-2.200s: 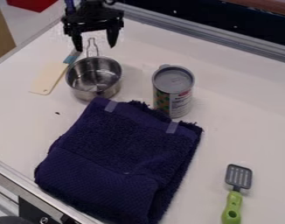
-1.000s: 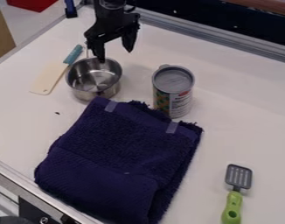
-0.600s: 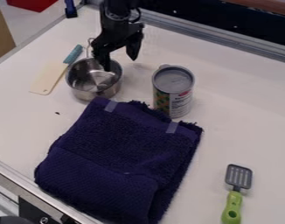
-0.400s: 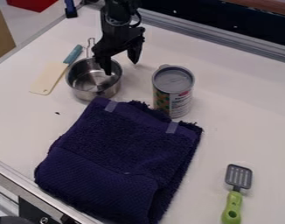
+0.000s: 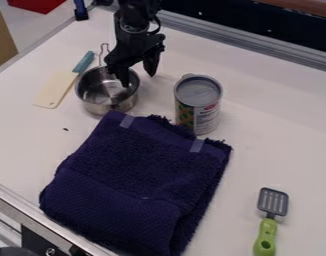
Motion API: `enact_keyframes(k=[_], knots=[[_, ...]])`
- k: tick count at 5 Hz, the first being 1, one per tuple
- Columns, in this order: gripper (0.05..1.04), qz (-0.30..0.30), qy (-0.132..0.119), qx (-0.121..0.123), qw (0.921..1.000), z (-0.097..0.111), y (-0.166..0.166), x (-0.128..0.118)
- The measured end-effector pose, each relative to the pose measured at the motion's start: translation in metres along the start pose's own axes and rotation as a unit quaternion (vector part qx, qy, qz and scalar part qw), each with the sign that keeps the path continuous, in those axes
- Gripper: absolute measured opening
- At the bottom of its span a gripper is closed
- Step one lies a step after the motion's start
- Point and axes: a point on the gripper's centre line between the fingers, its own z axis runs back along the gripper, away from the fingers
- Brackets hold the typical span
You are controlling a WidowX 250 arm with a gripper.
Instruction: Move pot to the upper right side of the table
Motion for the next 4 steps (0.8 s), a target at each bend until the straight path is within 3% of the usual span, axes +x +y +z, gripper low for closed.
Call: enact_keyframes(k=[2, 3, 4], knots=[[0.209, 0.009, -0.005, -0.005, 0.9999, -0.0007, -0.0002, 0.0025], [0.086, 0.011, -0.012, -0.004, 0.9999, -0.0012, 0.0023, 0.0070], [0.069, 0.007, -0.009, 0.007, 0.9999, -0.0002, 0.0074, 0.0108]])
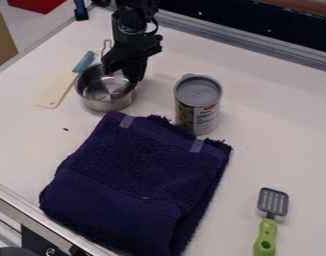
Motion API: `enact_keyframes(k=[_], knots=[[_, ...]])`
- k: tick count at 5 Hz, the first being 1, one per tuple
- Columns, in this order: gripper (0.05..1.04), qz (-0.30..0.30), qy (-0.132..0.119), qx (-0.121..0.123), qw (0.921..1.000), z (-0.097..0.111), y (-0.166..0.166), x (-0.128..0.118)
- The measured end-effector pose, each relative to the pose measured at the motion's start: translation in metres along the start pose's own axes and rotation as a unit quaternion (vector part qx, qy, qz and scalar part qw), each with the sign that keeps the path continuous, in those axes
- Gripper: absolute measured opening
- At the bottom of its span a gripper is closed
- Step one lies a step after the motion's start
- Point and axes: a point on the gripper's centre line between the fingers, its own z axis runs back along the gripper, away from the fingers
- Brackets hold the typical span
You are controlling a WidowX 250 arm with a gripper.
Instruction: Move pot to the upper right side of the table
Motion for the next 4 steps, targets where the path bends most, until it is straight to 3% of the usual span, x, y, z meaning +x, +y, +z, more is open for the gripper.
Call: enact_keyframes(k=[1, 2, 3, 4], knots=[[0.067, -0.009, -0.012, 0.008, 0.9999, 0.007, 0.002, 0.017], [0.066, 0.008, -0.053, 0.014, 0.9985, 0.038, -0.014, 0.051], [0.062, 0.063, -0.090, 0.028, 0.9935, 0.059, -0.037, 0.077], [0.062, 0.115, -0.097, 0.042, 0.9878, 0.059, -0.061, 0.071]])
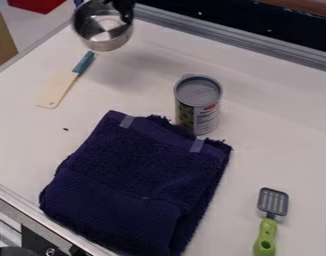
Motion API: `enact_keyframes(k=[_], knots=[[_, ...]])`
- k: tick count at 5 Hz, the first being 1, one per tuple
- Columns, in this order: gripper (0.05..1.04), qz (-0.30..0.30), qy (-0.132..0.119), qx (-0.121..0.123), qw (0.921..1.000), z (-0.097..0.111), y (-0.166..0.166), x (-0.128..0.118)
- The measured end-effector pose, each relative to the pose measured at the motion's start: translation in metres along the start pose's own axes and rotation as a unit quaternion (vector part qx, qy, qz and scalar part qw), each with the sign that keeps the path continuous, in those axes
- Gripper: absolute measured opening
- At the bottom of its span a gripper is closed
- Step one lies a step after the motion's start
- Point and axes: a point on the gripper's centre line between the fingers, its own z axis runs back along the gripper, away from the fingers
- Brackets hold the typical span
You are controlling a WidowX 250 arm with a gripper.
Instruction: Move pot to the upper right side of the table
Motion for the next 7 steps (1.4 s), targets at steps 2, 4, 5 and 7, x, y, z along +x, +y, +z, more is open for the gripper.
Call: enact_keyframes(k=[2, 4, 5, 7], knots=[[0.062, 0.103, 0.006, 0.019, 0.9945, 0.014, -0.032, -0.033], [0.062, 0.118, 0.066, 0.009, 0.9908, 0.006, -0.039, -0.089], [0.062, 0.128, 0.079, 0.014, 0.9885, 0.018, -0.043, -0.109], [0.062, 0.166, 0.067, -0.015, 0.9837, 0.048, -0.070, -0.131]])
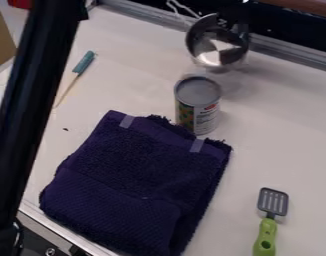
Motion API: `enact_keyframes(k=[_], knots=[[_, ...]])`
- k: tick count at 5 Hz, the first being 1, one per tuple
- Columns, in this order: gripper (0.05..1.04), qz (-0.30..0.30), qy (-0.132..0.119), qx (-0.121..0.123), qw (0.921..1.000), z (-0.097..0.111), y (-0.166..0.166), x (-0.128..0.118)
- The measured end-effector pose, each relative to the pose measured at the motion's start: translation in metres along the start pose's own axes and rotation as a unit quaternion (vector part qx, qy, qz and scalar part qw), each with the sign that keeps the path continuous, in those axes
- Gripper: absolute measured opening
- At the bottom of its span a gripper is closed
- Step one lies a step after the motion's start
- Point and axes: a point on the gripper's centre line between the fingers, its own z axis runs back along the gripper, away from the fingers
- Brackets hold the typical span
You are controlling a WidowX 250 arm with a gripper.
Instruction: Move pot to the upper right side of the table
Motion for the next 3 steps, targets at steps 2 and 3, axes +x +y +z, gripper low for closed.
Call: enact_keyframes(k=[2, 3], knots=[[0.062, 0.006, 0.002, 0.011, 0.9999, -0.001, 0.003, -0.026], [0.062, -0.012, 0.002, 0.042, 0.9991, -0.019, 0.027, -0.049]])
